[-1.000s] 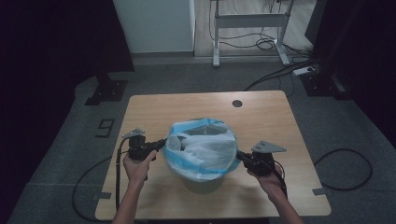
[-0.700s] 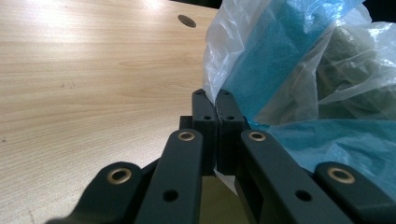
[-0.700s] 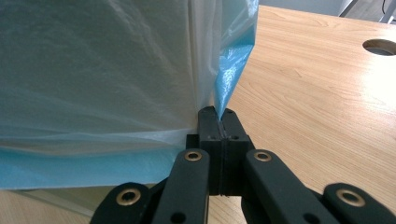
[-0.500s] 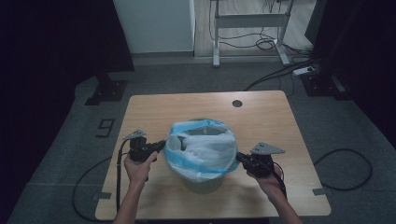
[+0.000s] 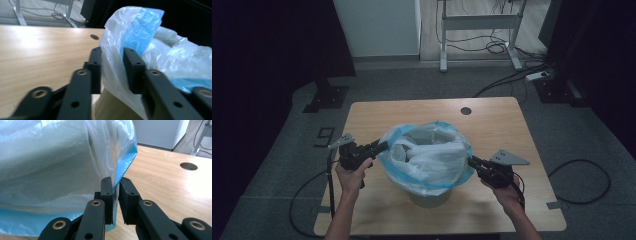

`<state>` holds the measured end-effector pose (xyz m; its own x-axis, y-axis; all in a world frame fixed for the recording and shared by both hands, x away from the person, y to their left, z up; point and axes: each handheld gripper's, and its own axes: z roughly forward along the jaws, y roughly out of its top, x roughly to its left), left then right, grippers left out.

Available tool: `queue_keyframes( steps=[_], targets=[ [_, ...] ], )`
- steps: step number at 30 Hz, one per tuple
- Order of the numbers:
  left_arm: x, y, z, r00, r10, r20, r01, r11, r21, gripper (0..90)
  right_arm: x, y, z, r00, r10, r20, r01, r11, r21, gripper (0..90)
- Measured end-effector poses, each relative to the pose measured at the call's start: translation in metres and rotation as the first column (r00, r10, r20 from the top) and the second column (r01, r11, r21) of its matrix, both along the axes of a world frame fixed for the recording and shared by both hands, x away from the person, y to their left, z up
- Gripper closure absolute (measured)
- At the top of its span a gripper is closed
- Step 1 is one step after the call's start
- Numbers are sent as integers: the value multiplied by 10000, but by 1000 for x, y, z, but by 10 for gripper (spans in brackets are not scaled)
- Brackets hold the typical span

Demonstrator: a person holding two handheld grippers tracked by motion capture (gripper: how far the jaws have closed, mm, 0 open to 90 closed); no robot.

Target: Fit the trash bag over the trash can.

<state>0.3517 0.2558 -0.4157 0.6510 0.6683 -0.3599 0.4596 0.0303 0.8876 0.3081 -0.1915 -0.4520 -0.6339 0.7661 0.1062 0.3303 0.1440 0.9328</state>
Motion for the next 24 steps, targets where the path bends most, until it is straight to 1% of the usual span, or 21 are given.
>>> queue_keyframes(
  steps=[4,5,6,8,9,10,12,13,14,15,16,17,18,19,20,21,22,24],
  targets=[
    [3,1,9,9983,-457,371,460,9989,-53,542,2,1,2,10000,-14,40,14,10000,41,812],
    [6,-1,12,9970,-613,468,611,9981,67,517,2,1,2,10000,7,30,-7,10000,17,812],
    [8,-2,13,9963,-704,491,698,9975,148,480,2,2,2,10000,6,34,-6,10000,6,812],
    [13,-5,14,9938,-958,558,944,9952,270,434,3,3,1,10000,13,4,-13,10000,-4,812],
    [16,-7,15,9927,-1049,590,1023,9937,457,425,3,3,1,10000,15,8,-15,10000,-15,812],
    [19,-8,16,9920,-1112,603,1084,9929,485,419,3,4,1,10000,20,6,-20,10000,-2,812],
    [26,-10,16,9889,-1372,578,1350,9900,402,425,3,4,1,10000,35,13,-35,10000,-7,812],
    [28,-11,16,9888,-1389,551,1363,9895,477,441,3,4,1,10000,46,16,-46,10000,-1,812],
    [30,-11,16,9886,-1412,526,1384,9889,533,477,3,5,1,10000,52,22,-52,10000,3,813],
    [31,-12,16,9880,-1462,494,1435,9882,542,540,3,5,1,10000,68,40,-68,10000,10,814],
    [32,-12,15,9881,-1483,407,1456,9874,620,580,3,5,1,10000,85,52,-85,10000,17,815],
    [33,-12,15,9892,-1426,327,1400,9877,695,667,2,5,1,9999,90,70,-90,10000,32,817],
    [34,-12,14,9906,-1352,218,1335,9887,679,744,2,4,1,9999,85,89,-85,10000,33,821],
    [34,-12,14,9902,-1384,200,1369,9886,621,801,2,4,2,9999,68,115,-68,10000,35,824],
    [33,-13,14,9908,-1332,221,1314,9889,689,830,2,4,2,9999,67,126,-68,10000,39,826],
    [32,-14,14,9932,-1134,262,1106,9897,910,861,1,4,2,9999,67,141,-68,10000,44,828],
    [31,-15,14,9938,-1081,266,1048,9893,1019,884,1,4,2,9999,43,158,-44,10000,55,832],
    [30,-17,13,9967,-757,286,715,9893,1274,893,1,3,2,9999,-2,159,2,10000,31,839]
  ],
)
